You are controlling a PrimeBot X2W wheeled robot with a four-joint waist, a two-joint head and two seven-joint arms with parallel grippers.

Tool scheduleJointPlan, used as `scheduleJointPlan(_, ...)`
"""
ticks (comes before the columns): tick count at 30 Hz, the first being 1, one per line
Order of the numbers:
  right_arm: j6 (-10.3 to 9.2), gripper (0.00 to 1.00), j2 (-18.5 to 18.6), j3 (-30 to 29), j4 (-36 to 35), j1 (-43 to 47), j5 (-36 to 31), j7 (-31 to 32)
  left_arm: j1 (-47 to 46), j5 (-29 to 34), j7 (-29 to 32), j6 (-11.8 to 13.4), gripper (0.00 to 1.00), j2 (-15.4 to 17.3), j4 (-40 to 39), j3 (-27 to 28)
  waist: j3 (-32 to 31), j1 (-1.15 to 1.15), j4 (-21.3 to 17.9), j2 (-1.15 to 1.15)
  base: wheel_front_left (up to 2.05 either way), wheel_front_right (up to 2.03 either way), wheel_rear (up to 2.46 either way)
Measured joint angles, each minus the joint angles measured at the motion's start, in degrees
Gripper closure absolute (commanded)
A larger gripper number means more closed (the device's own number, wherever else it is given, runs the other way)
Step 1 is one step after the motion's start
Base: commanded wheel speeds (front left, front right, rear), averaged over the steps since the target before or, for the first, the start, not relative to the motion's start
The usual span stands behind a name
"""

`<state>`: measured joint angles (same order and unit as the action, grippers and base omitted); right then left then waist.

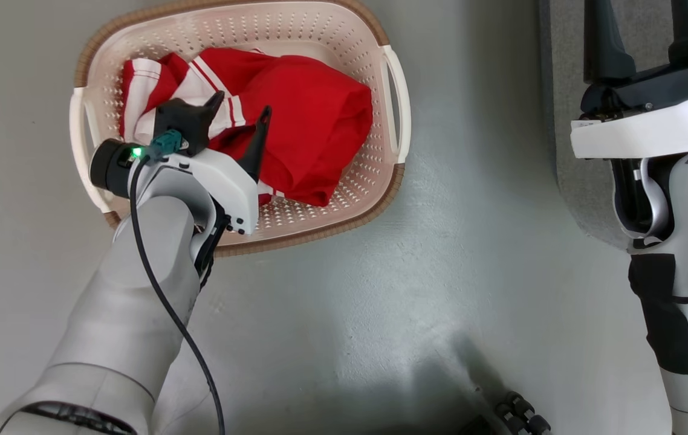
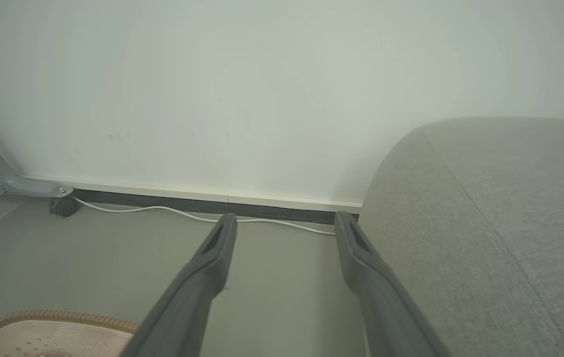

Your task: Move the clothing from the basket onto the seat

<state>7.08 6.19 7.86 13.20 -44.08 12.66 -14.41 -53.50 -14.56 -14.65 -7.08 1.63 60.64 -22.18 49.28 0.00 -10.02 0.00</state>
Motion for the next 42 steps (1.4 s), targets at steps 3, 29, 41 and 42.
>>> scheduleJointPlan(3, 0.00, 0.00, -0.3, 0.4, -0.3, -0.1, 0.0, 0.0, -2.0, 0.0, 0.0, 0.0, 0.00, 0.0, 2.4, -0.7, 1.2, 0.00, -0.6, 0.00, 0.00, 0.00, 0.00)
scheduleJointPlan(29, 0.01, 0.00, -2.2, 4.9, -3.3, -3.6, 1.0, -0.2, -10.6, -1.2, 6.3, 0.7, 0.00, 2.1, 13.3, -3.8, 7.9, 0.00, -5.2, 0.00, 0.00, 0.00, 0.00)
scheduleJointPlan(41, 0.01, 0.00, -2.6, 4.3, -3.8, -3.6, 1.3, -0.2, -11.1, -1.9, 4.1, 1.0, 1.00, 2.4, 13.6, -5.0, 6.8, 0.00, -5.3, 0.00, 0.00, 0.00, 0.00)
scheduleJointPlan(42, 0.01, 0.00, -2.7, 4.0, -3.7, -3.6, 1.3, -0.2, -11.0, -2.0, 3.6, 0.7, 1.00, 2.3, 13.6, -5.2, 6.4, 0.00, -5.2, 0.00, 0.00, 0.00, 0.00)
